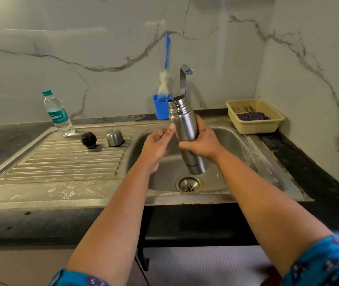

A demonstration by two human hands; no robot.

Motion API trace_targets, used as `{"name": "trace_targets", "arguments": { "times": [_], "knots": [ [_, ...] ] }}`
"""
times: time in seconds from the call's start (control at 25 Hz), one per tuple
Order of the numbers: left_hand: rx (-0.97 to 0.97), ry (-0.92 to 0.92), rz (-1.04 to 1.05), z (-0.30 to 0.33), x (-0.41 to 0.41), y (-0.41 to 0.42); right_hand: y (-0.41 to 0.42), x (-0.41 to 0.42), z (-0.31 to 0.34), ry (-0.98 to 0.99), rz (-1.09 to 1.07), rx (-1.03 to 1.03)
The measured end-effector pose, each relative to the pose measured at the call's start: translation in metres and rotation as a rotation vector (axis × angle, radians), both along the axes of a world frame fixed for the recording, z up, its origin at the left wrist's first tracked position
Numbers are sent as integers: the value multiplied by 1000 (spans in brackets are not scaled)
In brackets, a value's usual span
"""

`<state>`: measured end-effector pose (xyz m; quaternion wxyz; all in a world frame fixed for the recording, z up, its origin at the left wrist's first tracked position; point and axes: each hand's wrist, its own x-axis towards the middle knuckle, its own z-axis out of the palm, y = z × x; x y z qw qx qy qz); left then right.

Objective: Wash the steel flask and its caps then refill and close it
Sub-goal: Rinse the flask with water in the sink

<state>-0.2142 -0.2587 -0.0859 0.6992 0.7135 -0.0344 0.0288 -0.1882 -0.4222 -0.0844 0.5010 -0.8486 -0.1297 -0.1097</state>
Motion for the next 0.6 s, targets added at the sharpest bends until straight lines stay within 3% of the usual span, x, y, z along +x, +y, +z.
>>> {"name": "trace_targets", "arguments": {
  "times": [0.12, 0.24, 0.44, 0.6],
  "knots": [
    [145, -14, 243, -21, 8, 31, 0, 5, -5, 21, -55, -33],
    [144, -23, 396, -35, 20, 53, -2, 8, -26, 37, -72, -95],
    [100, 26, 406, -38, 40, 55, -10, 22, -39, 42, -38, -415],
    [49, 41, 424, -40, 45, 54, -10, 26, -44, 39, -89, -516]
  ]
}}
